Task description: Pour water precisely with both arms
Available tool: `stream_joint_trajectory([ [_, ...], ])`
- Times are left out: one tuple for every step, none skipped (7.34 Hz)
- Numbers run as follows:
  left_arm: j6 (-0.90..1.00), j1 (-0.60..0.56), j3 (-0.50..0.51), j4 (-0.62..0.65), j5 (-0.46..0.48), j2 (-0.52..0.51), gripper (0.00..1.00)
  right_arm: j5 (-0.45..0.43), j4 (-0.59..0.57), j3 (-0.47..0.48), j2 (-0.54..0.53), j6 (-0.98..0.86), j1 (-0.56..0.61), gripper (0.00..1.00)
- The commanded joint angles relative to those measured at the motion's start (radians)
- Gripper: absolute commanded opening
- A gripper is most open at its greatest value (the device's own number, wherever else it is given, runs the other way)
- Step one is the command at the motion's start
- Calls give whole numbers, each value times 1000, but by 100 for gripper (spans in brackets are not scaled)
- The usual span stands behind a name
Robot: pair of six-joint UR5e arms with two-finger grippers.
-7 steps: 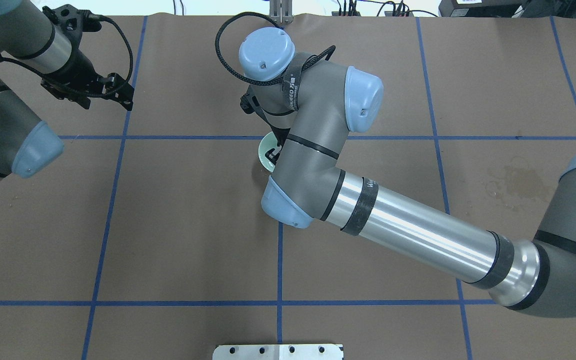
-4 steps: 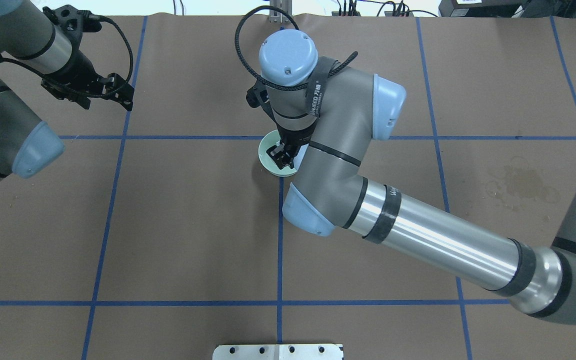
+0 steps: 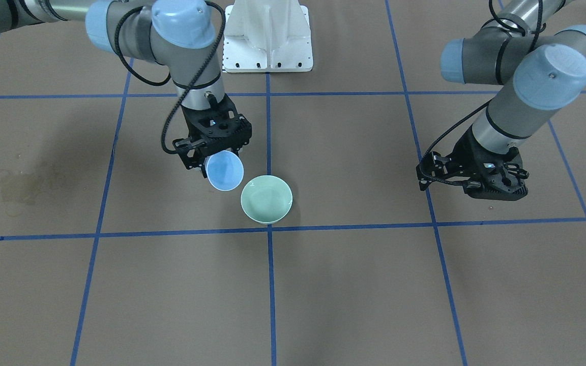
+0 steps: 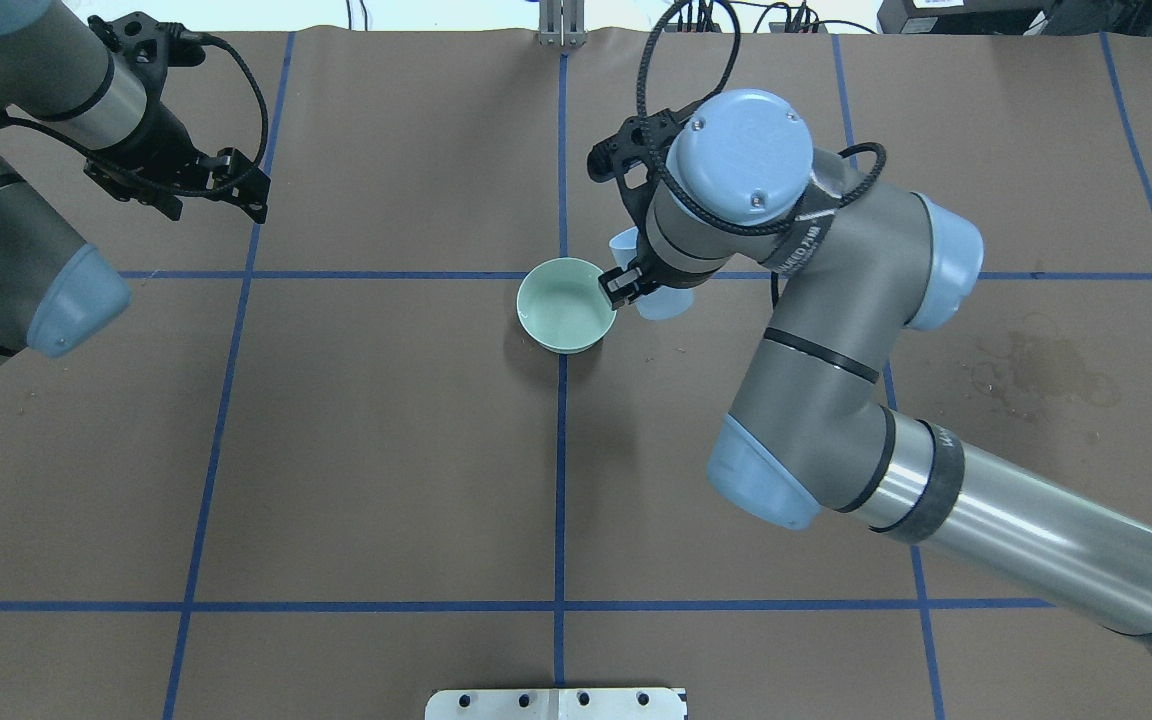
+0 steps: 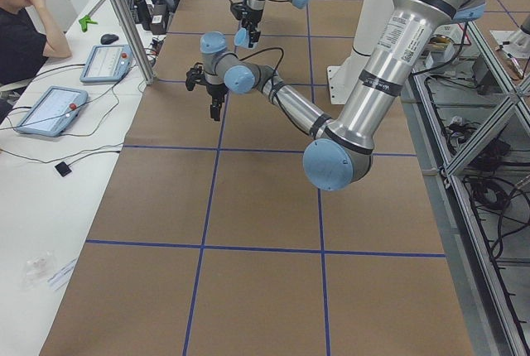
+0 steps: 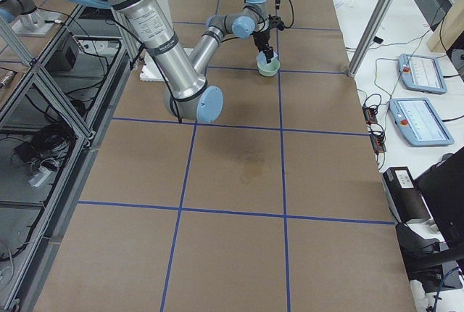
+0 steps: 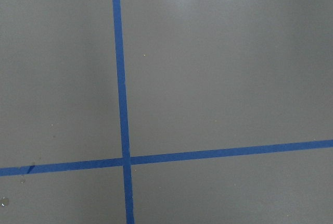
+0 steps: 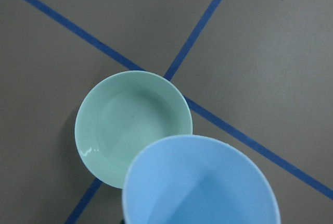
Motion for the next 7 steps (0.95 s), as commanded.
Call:
stream_joint_trajectory([
  [-6,0,-3,0,0,0,100,-143,96,115,-142,82,32,0],
  [-6,0,0,0,2,1,100,-218,174,116,-205,162,43,0],
  [-4,0,3,0,2,1,100,-238,242,117,-254,388,60,0],
  [-6,0,3,-2,2,0,100,-333,249,128,-299,524,66,0],
  [-4,-1,3,-2,2,1,100,-472,246,143,-365,566,65,0],
  [-6,0,2,-2,2,1,100,-548,247,161,-455,588,65,0],
  [-9,-1,-3,-2,2,1,100,-617,244,193,-554,625,66,0],
])
